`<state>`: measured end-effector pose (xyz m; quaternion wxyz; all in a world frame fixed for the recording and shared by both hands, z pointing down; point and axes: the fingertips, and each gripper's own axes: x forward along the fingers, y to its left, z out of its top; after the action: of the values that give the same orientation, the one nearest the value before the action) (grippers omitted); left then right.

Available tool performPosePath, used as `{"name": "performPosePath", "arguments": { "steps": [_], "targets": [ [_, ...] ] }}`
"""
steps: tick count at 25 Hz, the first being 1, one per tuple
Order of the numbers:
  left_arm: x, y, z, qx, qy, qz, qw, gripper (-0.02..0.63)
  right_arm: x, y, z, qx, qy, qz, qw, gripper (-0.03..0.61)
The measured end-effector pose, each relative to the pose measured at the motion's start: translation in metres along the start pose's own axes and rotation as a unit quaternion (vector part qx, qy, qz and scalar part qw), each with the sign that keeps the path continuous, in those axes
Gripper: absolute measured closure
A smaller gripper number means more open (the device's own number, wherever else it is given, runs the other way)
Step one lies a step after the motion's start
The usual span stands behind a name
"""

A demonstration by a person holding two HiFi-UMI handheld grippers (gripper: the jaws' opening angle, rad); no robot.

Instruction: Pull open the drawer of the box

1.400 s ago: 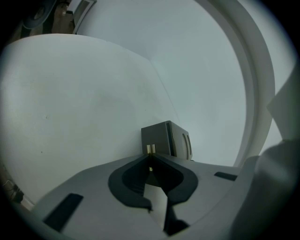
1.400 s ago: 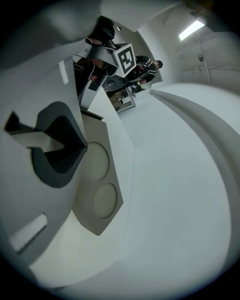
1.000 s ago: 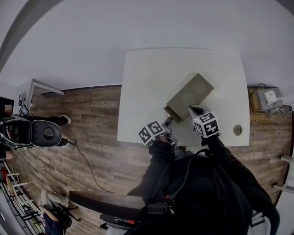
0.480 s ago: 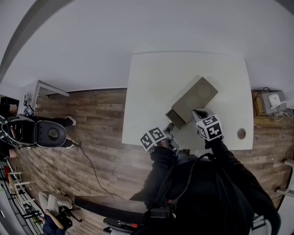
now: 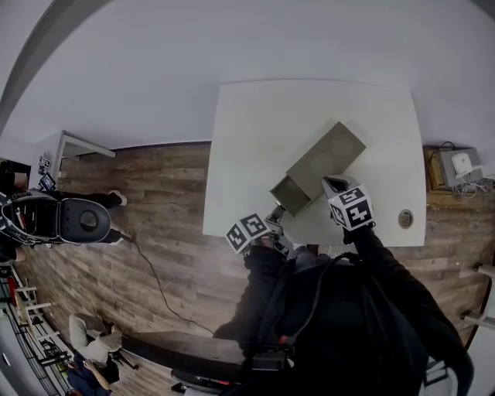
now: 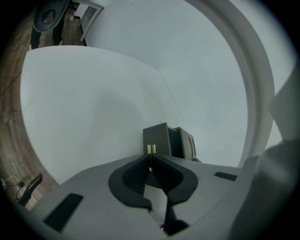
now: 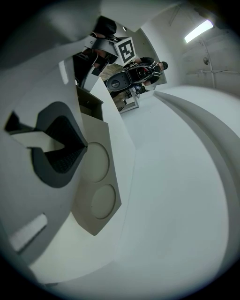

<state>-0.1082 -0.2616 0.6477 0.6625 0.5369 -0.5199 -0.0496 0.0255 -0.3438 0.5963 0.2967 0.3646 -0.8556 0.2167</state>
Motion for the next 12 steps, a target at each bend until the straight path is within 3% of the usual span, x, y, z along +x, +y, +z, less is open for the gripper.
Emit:
{"name": "performPosePath", "arguments": {
  "steps": [12],
  "targets": [
    [-0.010, 0.011, 0.000, -0.007, 0.000, 0.009, 0.9999, 0.592, 0.001, -0.002, -0.002, -0.007, 0.002, -0.002, 1.000, 0.587]
  ]
}}
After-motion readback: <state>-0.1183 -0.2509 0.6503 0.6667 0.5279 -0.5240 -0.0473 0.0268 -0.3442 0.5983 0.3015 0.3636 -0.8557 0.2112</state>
